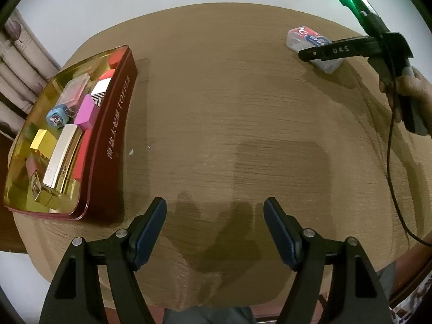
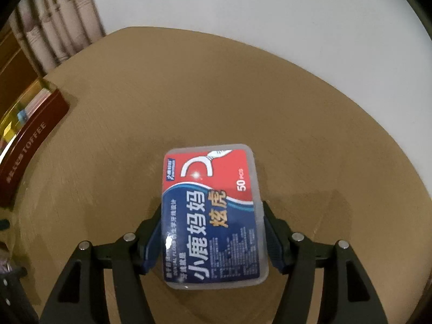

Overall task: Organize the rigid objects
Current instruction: 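Lift the floss box and carry it over the tin with the right gripper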

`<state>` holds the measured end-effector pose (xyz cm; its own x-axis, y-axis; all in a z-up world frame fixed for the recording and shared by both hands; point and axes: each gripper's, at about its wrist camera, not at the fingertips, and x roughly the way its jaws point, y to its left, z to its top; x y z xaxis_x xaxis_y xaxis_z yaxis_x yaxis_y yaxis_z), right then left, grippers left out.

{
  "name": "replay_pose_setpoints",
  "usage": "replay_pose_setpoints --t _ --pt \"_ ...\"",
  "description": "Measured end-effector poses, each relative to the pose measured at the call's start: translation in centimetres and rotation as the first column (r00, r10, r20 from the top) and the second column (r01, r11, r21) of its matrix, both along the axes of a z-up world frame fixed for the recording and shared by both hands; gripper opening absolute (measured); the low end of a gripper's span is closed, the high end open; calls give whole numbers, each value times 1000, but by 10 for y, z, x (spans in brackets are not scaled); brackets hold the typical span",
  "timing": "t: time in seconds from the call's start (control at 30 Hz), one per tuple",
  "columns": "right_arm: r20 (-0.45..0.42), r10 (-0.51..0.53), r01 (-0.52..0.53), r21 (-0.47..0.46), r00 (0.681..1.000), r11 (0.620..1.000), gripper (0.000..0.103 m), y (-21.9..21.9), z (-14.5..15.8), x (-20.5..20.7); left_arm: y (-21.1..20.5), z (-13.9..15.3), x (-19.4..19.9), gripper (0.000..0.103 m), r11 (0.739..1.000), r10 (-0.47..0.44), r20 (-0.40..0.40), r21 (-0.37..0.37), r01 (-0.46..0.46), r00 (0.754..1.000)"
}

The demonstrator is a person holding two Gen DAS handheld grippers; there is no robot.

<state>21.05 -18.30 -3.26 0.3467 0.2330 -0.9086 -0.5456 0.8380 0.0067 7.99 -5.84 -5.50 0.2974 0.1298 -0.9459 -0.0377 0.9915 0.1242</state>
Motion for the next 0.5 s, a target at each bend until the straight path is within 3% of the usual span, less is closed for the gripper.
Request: replay_pose_setpoints --t 0.2,0.5 --pt "-17 -59 60 79 998 995 62 -13 9 -41 1 7 -22 71 1000 -10 39 -7 10 999" --pt "-87 -74 93 245 993 965 62 -17 24 -156 28 16 -80 71 999 28 66 -32 -25 997"
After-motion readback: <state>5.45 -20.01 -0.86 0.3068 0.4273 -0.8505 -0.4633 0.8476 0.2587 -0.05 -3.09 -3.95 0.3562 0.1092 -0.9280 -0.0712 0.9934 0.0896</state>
